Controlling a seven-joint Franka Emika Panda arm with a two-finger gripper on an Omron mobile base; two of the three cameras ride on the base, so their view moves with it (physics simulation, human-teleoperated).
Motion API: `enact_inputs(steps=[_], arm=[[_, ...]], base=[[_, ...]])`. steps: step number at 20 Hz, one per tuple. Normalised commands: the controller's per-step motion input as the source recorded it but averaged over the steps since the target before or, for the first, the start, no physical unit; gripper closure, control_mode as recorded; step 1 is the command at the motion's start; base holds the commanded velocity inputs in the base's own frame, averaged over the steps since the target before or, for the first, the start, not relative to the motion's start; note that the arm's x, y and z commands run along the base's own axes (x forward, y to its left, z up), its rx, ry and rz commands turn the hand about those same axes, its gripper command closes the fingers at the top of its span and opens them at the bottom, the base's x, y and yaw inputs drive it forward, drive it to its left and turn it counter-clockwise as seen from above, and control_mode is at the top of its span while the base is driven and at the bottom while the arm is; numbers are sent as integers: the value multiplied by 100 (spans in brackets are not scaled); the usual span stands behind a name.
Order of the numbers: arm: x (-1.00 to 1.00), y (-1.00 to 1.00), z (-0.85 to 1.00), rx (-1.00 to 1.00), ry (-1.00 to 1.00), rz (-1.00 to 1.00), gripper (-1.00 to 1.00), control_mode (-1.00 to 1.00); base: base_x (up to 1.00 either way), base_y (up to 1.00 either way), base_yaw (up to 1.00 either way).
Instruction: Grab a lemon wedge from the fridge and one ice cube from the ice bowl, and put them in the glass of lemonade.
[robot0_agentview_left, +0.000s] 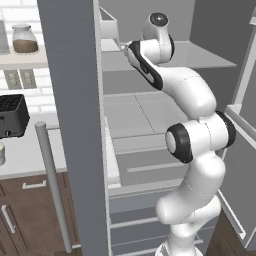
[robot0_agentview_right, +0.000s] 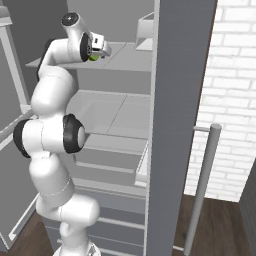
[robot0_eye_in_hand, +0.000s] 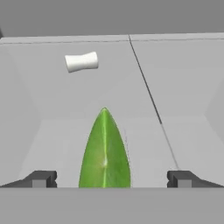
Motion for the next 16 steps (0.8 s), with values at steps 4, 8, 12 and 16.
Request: enact_inputs(steps=[4, 8, 12, 16], arm=[[11, 1, -9, 0, 2, 0, 100, -100], [0, 0, -8, 0, 2, -2, 100, -100], [0, 1, -32, -1, 6, -3, 100, -100], [-29, 10, -59, -6, 3, -7, 100, -100]], base=[[0, 0, 0], [0, 0, 0], [0, 0, 0], [0, 0, 0]])
